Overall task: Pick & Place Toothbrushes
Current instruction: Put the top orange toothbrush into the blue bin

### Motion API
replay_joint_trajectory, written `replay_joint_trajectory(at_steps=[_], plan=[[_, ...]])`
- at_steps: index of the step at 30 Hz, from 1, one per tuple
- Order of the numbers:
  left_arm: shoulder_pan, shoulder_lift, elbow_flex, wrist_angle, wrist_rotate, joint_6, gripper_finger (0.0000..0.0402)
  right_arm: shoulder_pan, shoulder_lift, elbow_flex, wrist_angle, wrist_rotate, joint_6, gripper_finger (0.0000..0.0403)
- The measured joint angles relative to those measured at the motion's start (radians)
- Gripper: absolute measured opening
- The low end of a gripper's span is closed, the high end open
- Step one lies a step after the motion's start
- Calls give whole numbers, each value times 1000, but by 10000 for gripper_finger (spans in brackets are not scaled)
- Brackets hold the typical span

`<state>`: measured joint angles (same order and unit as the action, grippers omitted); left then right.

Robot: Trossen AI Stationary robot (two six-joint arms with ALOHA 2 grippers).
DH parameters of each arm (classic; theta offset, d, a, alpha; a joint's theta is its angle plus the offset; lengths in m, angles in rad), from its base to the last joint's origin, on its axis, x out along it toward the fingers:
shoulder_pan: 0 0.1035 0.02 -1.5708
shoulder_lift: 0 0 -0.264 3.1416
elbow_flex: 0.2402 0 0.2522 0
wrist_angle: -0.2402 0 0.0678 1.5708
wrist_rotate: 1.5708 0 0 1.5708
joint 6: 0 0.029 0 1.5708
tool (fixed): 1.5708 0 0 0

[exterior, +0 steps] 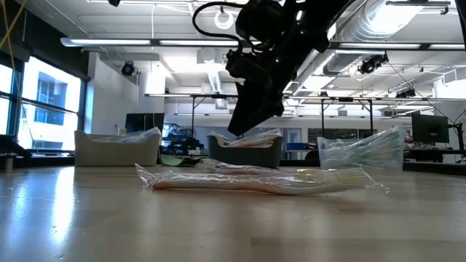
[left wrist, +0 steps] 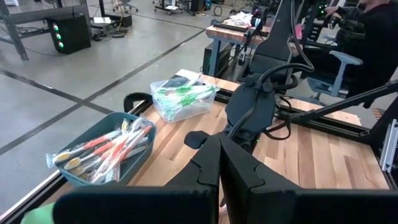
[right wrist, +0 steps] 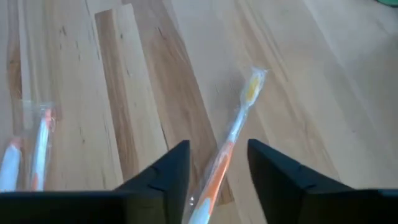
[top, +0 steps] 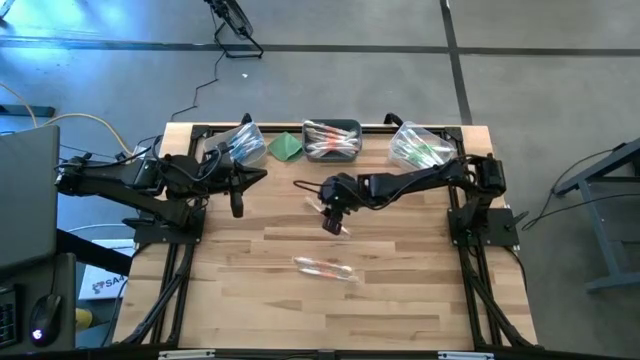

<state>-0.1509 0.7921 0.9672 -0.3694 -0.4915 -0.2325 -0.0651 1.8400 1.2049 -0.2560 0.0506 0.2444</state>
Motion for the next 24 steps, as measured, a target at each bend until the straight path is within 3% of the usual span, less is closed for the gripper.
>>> replay_joint_trajectory(at_steps=[5,24], plan=[[0,0,0,0,3,0,0,0,0,0,-1,2,25,180],[0,0,0,-8,3,0,0,9,115,-1,6,3,50,173]])
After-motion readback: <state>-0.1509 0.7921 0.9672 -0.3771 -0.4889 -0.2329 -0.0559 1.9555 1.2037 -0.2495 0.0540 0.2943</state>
